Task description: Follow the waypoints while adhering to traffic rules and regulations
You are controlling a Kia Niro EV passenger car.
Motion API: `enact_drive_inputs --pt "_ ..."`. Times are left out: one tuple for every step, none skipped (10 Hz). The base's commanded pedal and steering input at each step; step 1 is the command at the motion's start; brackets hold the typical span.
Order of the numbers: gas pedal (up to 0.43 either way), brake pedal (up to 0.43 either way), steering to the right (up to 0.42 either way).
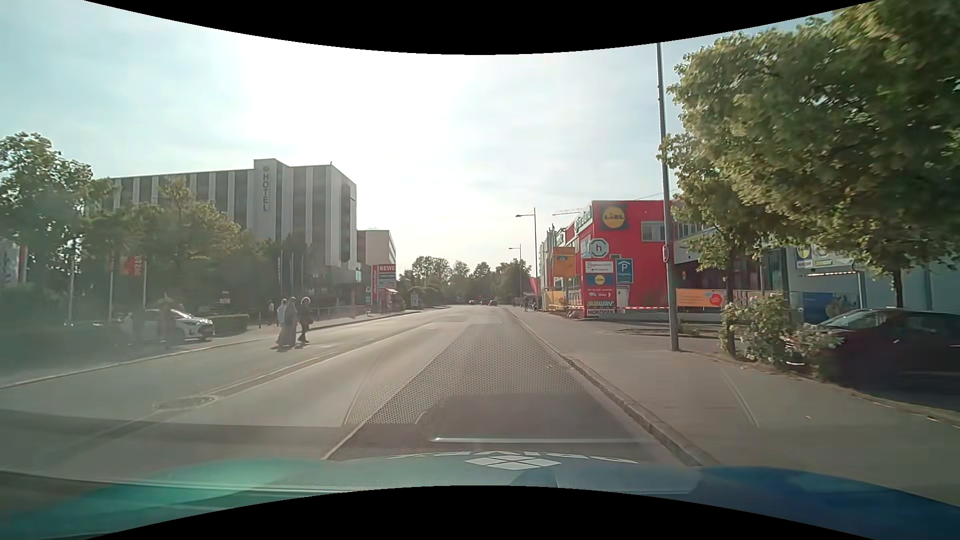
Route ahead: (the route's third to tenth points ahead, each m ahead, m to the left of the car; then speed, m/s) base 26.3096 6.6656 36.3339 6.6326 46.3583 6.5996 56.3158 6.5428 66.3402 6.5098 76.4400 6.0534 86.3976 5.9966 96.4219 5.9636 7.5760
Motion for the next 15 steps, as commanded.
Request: enact_drive_inputs --pt "0.157 0.000 -0.003" --pt "0.157 0.000 -0.003" --pt "0.157 0.000 -0.003" --pt "0.157 0.000 -0.003" --pt "0.157 0.000 -0.005" --pt "0.157 0.000 -0.005" --pt "0.157 0.000 -0.004" --pt "0.157 0.000 -0.004" --pt "0.157 0.000 -0.005" --pt "0.157 0.000 -0.005" --pt "0.157 0.000 -0.005" --pt "0.157 0.000 -0.005" --pt "0.169 0.000 -0.005" --pt "0.169 0.000 -0.005" --pt "0.169 0.000 -0.005"
